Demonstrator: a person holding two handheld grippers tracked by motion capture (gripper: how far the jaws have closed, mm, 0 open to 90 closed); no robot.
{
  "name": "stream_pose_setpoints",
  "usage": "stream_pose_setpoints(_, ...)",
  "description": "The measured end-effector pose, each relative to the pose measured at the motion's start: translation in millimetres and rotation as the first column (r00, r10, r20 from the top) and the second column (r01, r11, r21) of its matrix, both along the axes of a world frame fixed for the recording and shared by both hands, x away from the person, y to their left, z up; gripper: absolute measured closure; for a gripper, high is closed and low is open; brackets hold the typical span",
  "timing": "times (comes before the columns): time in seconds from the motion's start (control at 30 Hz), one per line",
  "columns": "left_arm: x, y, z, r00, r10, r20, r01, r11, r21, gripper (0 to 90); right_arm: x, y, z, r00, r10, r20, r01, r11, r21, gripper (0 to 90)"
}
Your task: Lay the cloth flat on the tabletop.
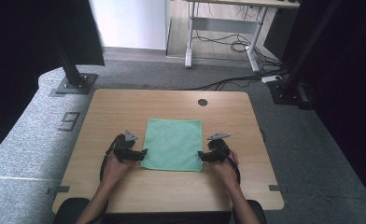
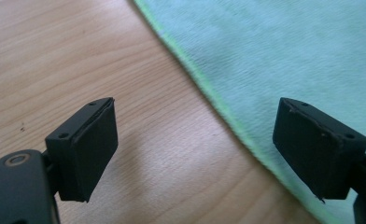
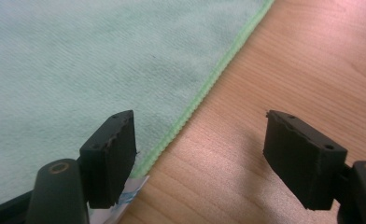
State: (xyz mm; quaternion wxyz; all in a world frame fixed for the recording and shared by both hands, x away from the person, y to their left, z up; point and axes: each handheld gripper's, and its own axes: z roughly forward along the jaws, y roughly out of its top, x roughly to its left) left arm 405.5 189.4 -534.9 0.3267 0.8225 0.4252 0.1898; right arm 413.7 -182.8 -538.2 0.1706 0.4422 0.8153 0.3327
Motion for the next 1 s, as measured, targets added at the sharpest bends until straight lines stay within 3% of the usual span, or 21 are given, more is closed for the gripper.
stream_pose_setpoints(0.23,-14.3,10.9,13.1,0.9990,-0.043,-0.014,0.042,0.9976,-0.056,14.2,-10.9,-10.6,12.5,0.9997,0.005,0.024,-0.006,0.9996,0.029,20.7)
stream_pose_setpoints(0.4,-25.2,19.5,17.3,0.9985,-0.053,-0.014,0.053,0.9977,-0.042,13.5,-20.8,-21.6,14.8,0.9999,0.005,0.012,-0.005,0.9995,0.033,13.6)
stream_pose_setpoints(0.47,-31.0,25.3,15.0,0.9978,-0.063,-0.020,0.063,0.9980,-0.007,11.3,-27.7,-29.7,12.3,1.0000,0.006,-0.006,-0.005,0.9997,0.024,12.8)
stream_pose_setpoints(0.6,-34.8,32.1,10.3,0.9978,-0.057,-0.033,0.057,0.9983,0.013,8.1,-36.3,-41.6,7.7,0.9996,-0.016,-0.022,0.016,0.9996,0.024,6.2)
stream_pose_setpoints(0.83,-33.1,39.6,3.4,0.9972,-0.043,-0.062,0.041,0.9987,-0.029,5.3,-45.1,-53.4,-0.8,0.9989,-0.038,-0.028,0.038,0.9988,0.030,1.0)
stream_pose_setpoints(1.0,-30.8,40.0,-5.1,0.9946,-0.042,-0.095,0.039,0.9989,-0.026,2.9,-45.8,-53.9,-7.5,0.9986,-0.043,-0.032,0.044,0.9986,0.030,0.0)
